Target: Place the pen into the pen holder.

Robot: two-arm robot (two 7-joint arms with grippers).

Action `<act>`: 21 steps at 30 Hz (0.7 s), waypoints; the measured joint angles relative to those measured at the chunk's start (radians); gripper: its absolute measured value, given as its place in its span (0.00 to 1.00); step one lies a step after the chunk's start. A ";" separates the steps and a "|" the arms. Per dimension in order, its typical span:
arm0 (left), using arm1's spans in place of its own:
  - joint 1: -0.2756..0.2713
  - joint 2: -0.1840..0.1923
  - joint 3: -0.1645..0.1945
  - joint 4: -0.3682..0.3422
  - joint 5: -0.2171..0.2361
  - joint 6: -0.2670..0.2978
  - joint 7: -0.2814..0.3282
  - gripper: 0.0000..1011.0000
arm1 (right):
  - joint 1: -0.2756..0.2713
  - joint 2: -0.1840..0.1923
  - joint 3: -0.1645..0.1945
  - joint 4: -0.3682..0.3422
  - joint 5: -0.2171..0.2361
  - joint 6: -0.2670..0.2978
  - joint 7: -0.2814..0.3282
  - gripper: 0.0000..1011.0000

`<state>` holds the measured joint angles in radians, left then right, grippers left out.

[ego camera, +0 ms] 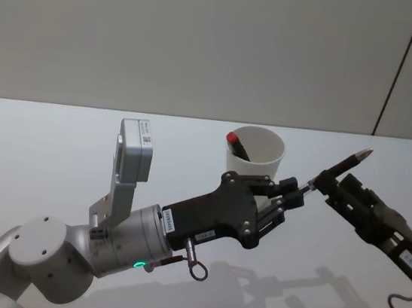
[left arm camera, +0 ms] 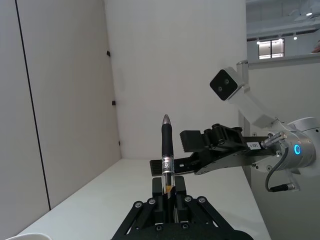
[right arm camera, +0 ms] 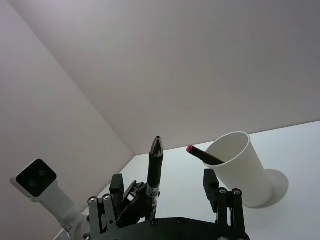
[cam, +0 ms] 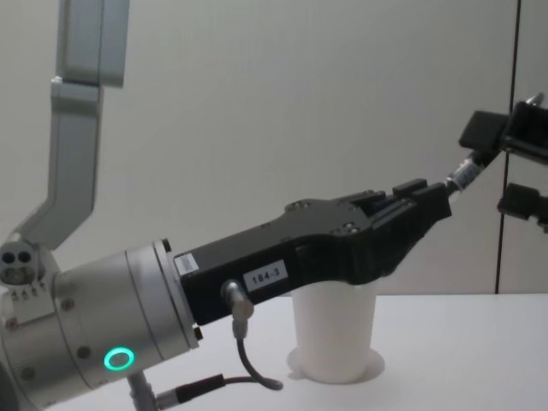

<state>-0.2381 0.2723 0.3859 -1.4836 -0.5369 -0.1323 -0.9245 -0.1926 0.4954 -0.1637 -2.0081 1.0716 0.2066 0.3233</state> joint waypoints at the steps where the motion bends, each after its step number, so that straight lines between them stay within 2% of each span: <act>1: 0.000 0.000 0.000 0.000 0.000 0.000 0.000 0.14 | 0.000 0.000 0.000 0.000 0.000 0.000 0.000 0.99; 9: 0.000 0.000 0.000 0.000 0.000 0.000 0.000 0.14 | 0.028 -0.032 -0.026 0.008 -0.037 -0.004 -0.029 0.99; 21: 0.000 0.000 0.000 0.000 0.000 0.000 0.000 0.14 | 0.050 -0.056 -0.049 0.016 -0.062 -0.019 -0.034 0.99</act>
<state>-0.2381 0.2723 0.3859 -1.4836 -0.5369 -0.1323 -0.9245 -0.1428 0.4392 -0.2125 -1.9919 1.0101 0.1876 0.2891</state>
